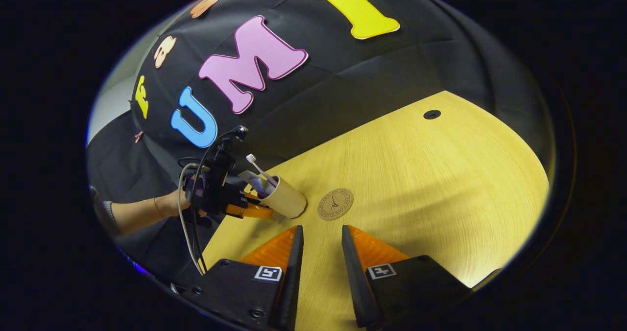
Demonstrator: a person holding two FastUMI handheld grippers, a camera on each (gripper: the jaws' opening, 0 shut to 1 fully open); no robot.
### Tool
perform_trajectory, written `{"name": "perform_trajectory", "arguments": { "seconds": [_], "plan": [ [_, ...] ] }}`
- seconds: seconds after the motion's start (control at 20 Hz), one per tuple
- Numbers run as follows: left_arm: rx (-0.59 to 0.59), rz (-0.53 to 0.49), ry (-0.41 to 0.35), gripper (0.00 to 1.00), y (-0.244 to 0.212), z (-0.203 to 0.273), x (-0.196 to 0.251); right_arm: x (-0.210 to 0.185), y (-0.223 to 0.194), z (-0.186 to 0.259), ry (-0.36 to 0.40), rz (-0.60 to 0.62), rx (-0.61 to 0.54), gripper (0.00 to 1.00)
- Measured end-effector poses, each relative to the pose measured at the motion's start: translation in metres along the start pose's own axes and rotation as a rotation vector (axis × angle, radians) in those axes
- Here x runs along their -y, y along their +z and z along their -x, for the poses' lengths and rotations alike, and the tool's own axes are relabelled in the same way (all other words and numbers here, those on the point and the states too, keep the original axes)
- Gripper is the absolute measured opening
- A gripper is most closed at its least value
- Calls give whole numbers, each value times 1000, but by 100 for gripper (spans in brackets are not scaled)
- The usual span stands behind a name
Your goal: Put the toothbrush and toothpaste on the desktop into the cup, then pick up the cup and place it on the coaster on the desktop.
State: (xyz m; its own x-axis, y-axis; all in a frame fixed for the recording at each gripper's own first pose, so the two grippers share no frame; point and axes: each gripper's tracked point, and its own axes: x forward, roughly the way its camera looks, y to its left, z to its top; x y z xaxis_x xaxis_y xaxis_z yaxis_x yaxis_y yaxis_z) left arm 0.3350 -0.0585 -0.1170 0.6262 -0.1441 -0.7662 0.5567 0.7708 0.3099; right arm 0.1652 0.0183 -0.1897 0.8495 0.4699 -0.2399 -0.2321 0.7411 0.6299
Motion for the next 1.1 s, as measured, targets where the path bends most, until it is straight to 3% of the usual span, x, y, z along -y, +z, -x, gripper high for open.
{"name": "perform_trajectory", "arguments": {
  "seconds": [0.4, 0.9, 0.95, 1.1],
  "plan": [
    [29, -61, -26, 19, 30, 7, 26, 6, 5, 11, -10, -12, 12, 48],
    [35, -148, -75, 19, 71, -10, 76, 49, 22, 41, -106, -35, 78, 48],
    [31, -155, -79, 24, 73, -13, 79, 51, 23, 44, -109, -39, 81, 48],
    [17, -161, -79, 19, 74, -22, 83, 54, 24, 51, -119, -38, 90, 48]
  ]
}}
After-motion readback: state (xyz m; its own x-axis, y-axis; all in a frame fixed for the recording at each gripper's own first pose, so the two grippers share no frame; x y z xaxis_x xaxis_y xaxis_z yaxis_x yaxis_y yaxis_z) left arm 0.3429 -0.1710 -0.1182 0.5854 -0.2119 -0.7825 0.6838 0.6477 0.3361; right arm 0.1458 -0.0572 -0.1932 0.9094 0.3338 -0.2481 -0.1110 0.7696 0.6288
